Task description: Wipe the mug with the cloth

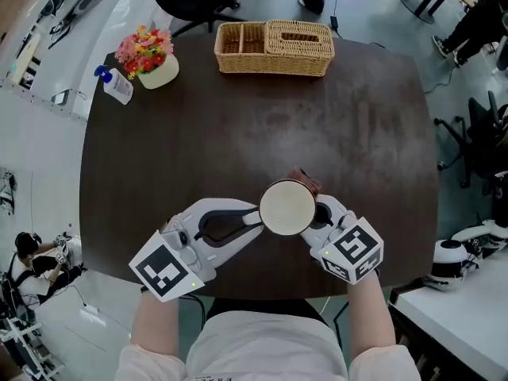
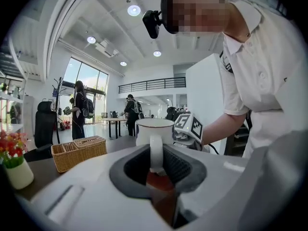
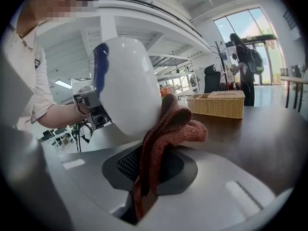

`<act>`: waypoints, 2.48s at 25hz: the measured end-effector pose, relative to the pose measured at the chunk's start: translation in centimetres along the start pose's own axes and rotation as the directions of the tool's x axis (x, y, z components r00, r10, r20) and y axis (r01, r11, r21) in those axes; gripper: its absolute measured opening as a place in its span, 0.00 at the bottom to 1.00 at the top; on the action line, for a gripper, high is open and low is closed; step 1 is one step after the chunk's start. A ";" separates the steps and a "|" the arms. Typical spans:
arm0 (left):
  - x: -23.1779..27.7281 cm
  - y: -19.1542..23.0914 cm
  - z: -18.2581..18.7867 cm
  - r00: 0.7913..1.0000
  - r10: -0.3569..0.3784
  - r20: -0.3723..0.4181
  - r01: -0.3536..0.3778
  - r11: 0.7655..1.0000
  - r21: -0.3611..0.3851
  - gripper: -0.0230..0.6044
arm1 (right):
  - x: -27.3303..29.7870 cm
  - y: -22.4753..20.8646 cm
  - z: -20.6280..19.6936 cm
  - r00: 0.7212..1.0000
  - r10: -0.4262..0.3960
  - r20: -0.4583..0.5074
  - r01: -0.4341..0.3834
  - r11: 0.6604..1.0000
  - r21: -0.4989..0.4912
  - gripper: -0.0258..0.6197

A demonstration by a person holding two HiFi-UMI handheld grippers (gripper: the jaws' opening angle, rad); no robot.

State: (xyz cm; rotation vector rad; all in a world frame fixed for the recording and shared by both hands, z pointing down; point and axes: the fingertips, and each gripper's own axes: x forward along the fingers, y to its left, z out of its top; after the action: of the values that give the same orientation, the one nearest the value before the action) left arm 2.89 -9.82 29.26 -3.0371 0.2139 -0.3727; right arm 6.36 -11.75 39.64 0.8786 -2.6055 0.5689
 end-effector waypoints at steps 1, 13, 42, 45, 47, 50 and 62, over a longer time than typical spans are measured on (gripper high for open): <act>0.1 0.0 0.3 1.000 0.000 0.001 0.000 1.000 0.003 0.15 | 0.0 0.4 0.5 1.000 0.005 0.015 -0.005 1.000 -0.015 0.16; -0.5 0.5 0.4 0.997 0.052 0.053 -0.038 0.968 -0.246 0.15 | 0.6 4.1 1.7 0.991 0.083 0.106 -0.083 0.997 -0.004 0.17; 2.2 -1.6 -9.3 0.997 -0.067 -0.049 0.063 0.994 -0.089 0.15 | -3.9 -5.4 -5.3 0.930 -0.366 -0.030 0.367 0.923 0.120 0.17; 2.9 -1.6 -11.2 0.994 -0.083 -0.073 0.075 0.991 -0.108 0.15 | -3.3 -5.7 -5.5 0.927 -0.373 -0.038 0.375 0.922 0.097 0.17; 3.4 -1.7 -12.0 0.992 -0.097 -0.086 0.088 0.991 -0.105 0.15 | -3.3 -5.8 -5.5 0.928 -0.370 -0.037 0.372 0.924 0.086 0.17; 4.0 -1.8 -13.1 0.988 -0.115 -0.105 0.104 0.989 -0.105 0.15 | -3.2 -6.2 -5.5 0.925 -0.378 -0.031 0.379 0.921 0.084 0.17; 4.3 -0.8 -16.2 0.983 -0.074 -0.166 0.047 0.986 -0.162 0.15 | -2.4 -6.4 -6.5 0.923 -0.383 -0.033 0.384 0.917 0.109 0.16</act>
State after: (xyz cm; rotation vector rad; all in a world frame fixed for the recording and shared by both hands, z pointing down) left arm 3.11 -10.59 46.00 -3.1730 0.1688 -0.6533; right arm 13.34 -12.20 45.91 1.3766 -2.3141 0.6099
